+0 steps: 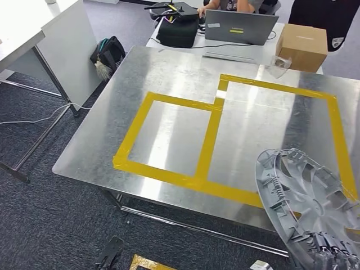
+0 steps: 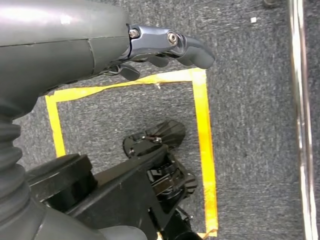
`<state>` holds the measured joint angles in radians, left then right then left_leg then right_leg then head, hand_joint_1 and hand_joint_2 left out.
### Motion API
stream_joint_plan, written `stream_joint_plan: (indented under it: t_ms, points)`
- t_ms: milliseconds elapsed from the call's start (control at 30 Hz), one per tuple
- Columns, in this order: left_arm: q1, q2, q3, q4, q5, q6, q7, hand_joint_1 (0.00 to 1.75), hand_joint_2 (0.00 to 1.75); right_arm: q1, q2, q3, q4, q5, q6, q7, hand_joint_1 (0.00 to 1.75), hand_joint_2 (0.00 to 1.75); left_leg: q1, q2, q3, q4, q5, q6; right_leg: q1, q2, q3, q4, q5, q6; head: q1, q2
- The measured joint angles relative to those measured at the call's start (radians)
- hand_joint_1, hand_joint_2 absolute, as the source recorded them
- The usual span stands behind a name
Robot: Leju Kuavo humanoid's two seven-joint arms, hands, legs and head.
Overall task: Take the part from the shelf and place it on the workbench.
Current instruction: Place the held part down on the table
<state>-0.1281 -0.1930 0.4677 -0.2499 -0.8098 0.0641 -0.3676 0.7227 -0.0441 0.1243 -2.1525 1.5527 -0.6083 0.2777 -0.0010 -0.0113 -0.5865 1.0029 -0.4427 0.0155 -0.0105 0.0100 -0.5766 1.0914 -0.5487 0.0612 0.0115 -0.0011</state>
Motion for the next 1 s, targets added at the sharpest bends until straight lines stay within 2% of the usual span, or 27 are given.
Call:
stream_joint_plan:
  t_ms: [67, 100, 133, 167, 200, 233, 267, 300, 333, 433, 500, 533, 600, 633, 667, 700, 767, 800, 833, 867, 933, 1000]
  points:
    - [0.000, 0.000, 0.001, 0.000, 0.000, 0.000, 0.000, 0.00, 1.75, 0.002, 0.000, -0.009, -0.001, -0.003, 0.002, 0.000, 1.75, 1.75, -0.001, 0.001, 0.007, -0.001, -0.007, 0.008, 0.000, -0.002, -0.068, 0.131, -0.062, 0.005, 0.002, 0.000]
    - [0.001, 0.000, 0.002, 0.000, 0.001, 0.000, 0.000, 0.00, 1.75, 0.003, 0.000, -0.013, -0.001, -0.004, 0.002, 0.000, 1.75, 1.75, -0.002, 0.002, 0.011, -0.001, -0.010, 0.009, 0.000, -0.002, -0.103, 0.192, -0.082, 0.007, 0.001, 0.000]
    - [0.001, 0.000, 0.003, 0.000, 0.001, 0.000, 0.000, 0.00, 1.75, 0.005, 0.000, -0.016, -0.002, -0.005, 0.003, 0.000, 1.75, 1.75, -0.002, 0.002, 0.016, -0.001, -0.014, 0.010, 0.000, -0.002, -0.126, 0.226, -0.083, 0.008, 0.001, 0.000]
    - [0.002, 0.000, 0.003, 0.000, 0.001, 0.000, 0.000, 0.00, 1.75, 0.007, 0.000, -0.018, -0.002, -0.006, 0.003, 0.000, 1.75, 1.75, -0.002, 0.001, 0.022, -0.001, -0.019, 0.010, 0.000, -0.002, -0.130, 0.219, -0.062, 0.010, 0.002, 0.000]
    - [0.002, -0.001, 0.004, 0.000, 0.001, 0.000, 0.000, 0.00, 1.75, 0.009, 0.000, -0.020, -0.002, -0.007, 0.004, 0.000, 1.75, 1.75, -0.001, 0.000, 0.030, 0.000, -0.025, 0.008, -0.001, -0.003, -0.114, 0.173, -0.024, 0.011, 0.001, 0.000]
    - [0.003, -0.001, 0.004, 0.000, 0.001, 0.000, 0.000, 0.00, 1.75, 0.010, 0.000, -0.021, -0.002, -0.007, 0.004, 0.000, 1.75, 1.75, 0.000, -0.001, 0.039, 0.000, -0.031, 0.005, -0.003, -0.004, -0.084, 0.101, 0.021, 0.012, 0.002, 0.000]
    - [0.002, 0.000, 0.004, 0.000, 0.001, 0.000, 0.000, 0.00, 1.75, 0.011, 0.000, -0.022, -0.002, -0.008, 0.004, 0.000, 1.75, 1.75, -0.002, -0.002, 0.046, 0.001, -0.037, 0.001, -0.003, -0.005, -0.052, 0.035, 0.053, 0.012, 0.002, 0.000]
    - [0.002, 0.000, 0.004, 0.000, 0.001, 0.000, 0.000, 0.00, 1.75, 0.011, 0.000, -0.023, -0.002, -0.008, 0.005, 0.000, 1.75, 1.75, -0.005, -0.003, 0.051, 0.002, -0.042, -0.004, -0.004, -0.004, -0.029, -0.014, 0.073, 0.009, 0.001, 0.000]
    - [0.001, 0.000, 0.004, 0.000, 0.001, 0.000, 0.000, 0.00, 1.75, 0.011, 0.000, -0.025, -0.003, -0.008, 0.005, 0.000, 1.75, 1.75, -0.007, -0.003, 0.053, 0.003, -0.045, -0.008, -0.004, -0.003, -0.016, -0.039, 0.080, 0.004, 0.000, 0.000]
    - [0.001, 0.001, 0.005, 0.000, 0.001, 0.000, 0.000, 0.00, 1.75, 0.013, 0.000, -0.028, -0.005, -0.008, 0.006, 0.000, 1.75, 1.75, -0.008, -0.003, 0.056, 0.001, -0.049, -0.018, -0.003, 0.000, -0.012, -0.046, 0.076, -0.017, -0.003, 0.000]
    - [-0.001, 0.000, 0.005, 0.000, 0.001, 0.000, 0.000, 0.00, 1.75, 0.013, 0.000, -0.029, -0.007, -0.008, 0.006, 0.000, 1.75, 1.75, -0.006, -0.002, 0.037, 0.047, -0.078, -0.028, -0.006, -0.001, -0.004, -0.050, 0.073, -0.031, -0.006, 0.000]
    - [-0.001, 0.000, 0.005, 0.000, 0.001, 0.000, 0.000, 0.00, 1.75, 0.013, 0.000, -0.030, -0.008, -0.008, 0.006, 0.000, 1.75, 1.75, -0.005, -0.001, 0.009, 0.102, -0.105, -0.033, -0.007, -0.002, 0.000, -0.051, 0.070, -0.036, -0.009, 0.000]
    - [0.000, 0.000, 0.005, 0.000, 0.001, 0.000, 0.000, 0.00, 1.75, 0.013, 0.000, -0.030, -0.010, -0.008, 0.006, 0.000, 1.75, 1.75, -0.002, 0.000, -0.073, 0.245, -0.156, -0.039, -0.007, -0.003, 0.003, -0.051, 0.065, -0.043, -0.011, 0.000]
    - [0.001, 0.000, 0.005, 0.000, 0.001, 0.000, 0.000, 0.00, 1.75, 0.013, 0.000, -0.030, -0.010, -0.008, 0.006, 0.000, 1.75, 1.75, -0.002, 0.000, -0.105, 0.292, -0.162, -0.039, -0.007, -0.003, 0.006, -0.051, 0.062, -0.044, -0.011, 0.000]
    - [0.003, 0.000, 0.005, 0.000, 0.001, 0.000, 0.000, 0.00, 1.75, 0.013, 0.000, -0.030, -0.010, -0.008, 0.006, 0.000, 1.75, 1.75, -0.002, 0.000, -0.120, 0.304, -0.147, -0.039, -0.007, -0.002, 0.010, -0.051, 0.059, -0.044, -0.011, 0.000]
    - [0.003, 0.000, 0.005, 0.000, 0.001, 0.000, 0.000, 0.00, 1.75, 0.014, 0.000, -0.030, -0.010, -0.009, 0.006, 0.000, 1.75, 1.75, -0.002, 0.000, -0.114, 0.272, -0.111, -0.036, -0.007, 0.000, 0.016, -0.051, 0.055, -0.043, -0.012, 0.000]
    - [0.003, 0.001, 0.005, 0.000, 0.001, 0.000, 0.000, 0.00, 1.75, 0.014, 0.000, -0.031, -0.010, -0.011, 0.006, 0.000, 1.75, 1.75, -0.003, 0.000, -0.062, 0.137, -0.024, -0.029, -0.006, 0.001, 0.027, -0.051, 0.046, -0.038, -0.011, 0.000]
    - [0.002, 0.001, 0.005, 0.000, 0.001, 0.000, 0.000, 0.00, 1.75, 0.014, 0.000, -0.033, -0.010, -0.015, 0.007, -0.001, 1.75, 1.75, -0.003, 0.000, -0.035, 0.074, 0.000, -0.026, -0.005, 0.002, 0.029, -0.050, 0.040, -0.033, -0.011, 0.000]
    - [0.001, 0.001, 0.005, 0.000, 0.002, 0.000, 0.000, 0.00, 1.75, 0.015, 0.000, -0.036, -0.011, -0.020, 0.007, -0.004, 1.75, 1.75, -0.004, 0.000, -0.019, 0.035, 0.008, -0.023, -0.003, 0.003, 0.028, -0.052, 0.036, -0.028, -0.010, 0.000]
    - [0.002, 0.000, 0.005, 0.000, 0.002, 0.000, 0.000, 0.00, 1.75, 0.016, 0.000, -0.040, -0.012, -0.029, 0.009, -0.010, 1.75, 1.75, -0.006, 0.000, -0.012, 0.018, 0.004, -0.021, -0.002, 0.003, 0.027, -0.054, 0.034, -0.022, -0.010, 0.000]
    - [0.003, 0.000, 0.005, 0.000, 0.003, 0.001, 0.000, 0.00, 1.75, 0.019, 0.001, -0.053, -0.013, -0.053, 0.017, -0.028, 1.75, 1.75, -0.005, -0.001, -0.008, 0.010, 0.000, -0.013, -0.003, 0.003, 0.029, -0.061, 0.031, -0.010, -0.010, 0.000]
    - [0.004, 0.001, 0.006, 0.000, 0.005, -0.001, 0.000, 0.00, 1.75, 0.024, 0.002, -0.072, -0.015, -0.085, 0.031, -0.052, 1.75, 1.75, -0.001, -0.001, 0.000, 0.003, 0.000, -0.002, -0.003, 0.000, 0.021, -0.030, 0.010, -0.001, -0.006, 0.000]
